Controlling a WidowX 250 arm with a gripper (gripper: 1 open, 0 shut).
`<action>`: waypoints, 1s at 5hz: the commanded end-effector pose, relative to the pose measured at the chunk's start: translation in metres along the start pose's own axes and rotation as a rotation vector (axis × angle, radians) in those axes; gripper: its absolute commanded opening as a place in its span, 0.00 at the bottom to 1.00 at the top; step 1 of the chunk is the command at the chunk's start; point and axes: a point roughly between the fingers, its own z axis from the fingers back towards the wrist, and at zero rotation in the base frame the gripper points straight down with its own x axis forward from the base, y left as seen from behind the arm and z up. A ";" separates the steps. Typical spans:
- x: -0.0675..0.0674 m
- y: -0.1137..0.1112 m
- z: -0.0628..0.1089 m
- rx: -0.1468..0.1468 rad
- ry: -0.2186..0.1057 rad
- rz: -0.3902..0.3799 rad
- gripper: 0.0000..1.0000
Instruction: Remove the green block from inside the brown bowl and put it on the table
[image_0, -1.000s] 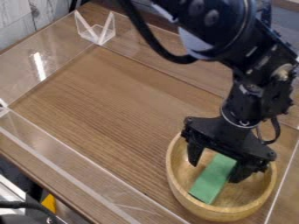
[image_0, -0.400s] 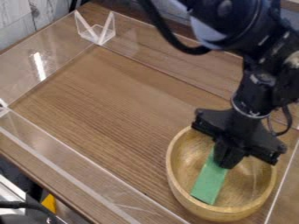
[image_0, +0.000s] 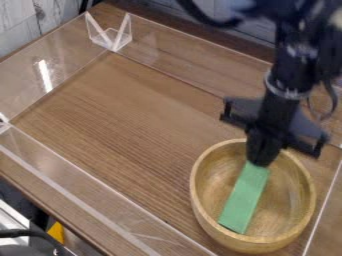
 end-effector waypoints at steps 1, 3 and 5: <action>0.015 0.017 0.037 -0.055 -0.072 0.019 0.00; 0.004 0.042 0.057 -0.070 -0.084 0.095 0.00; -0.001 0.041 0.049 -0.048 -0.058 0.190 0.00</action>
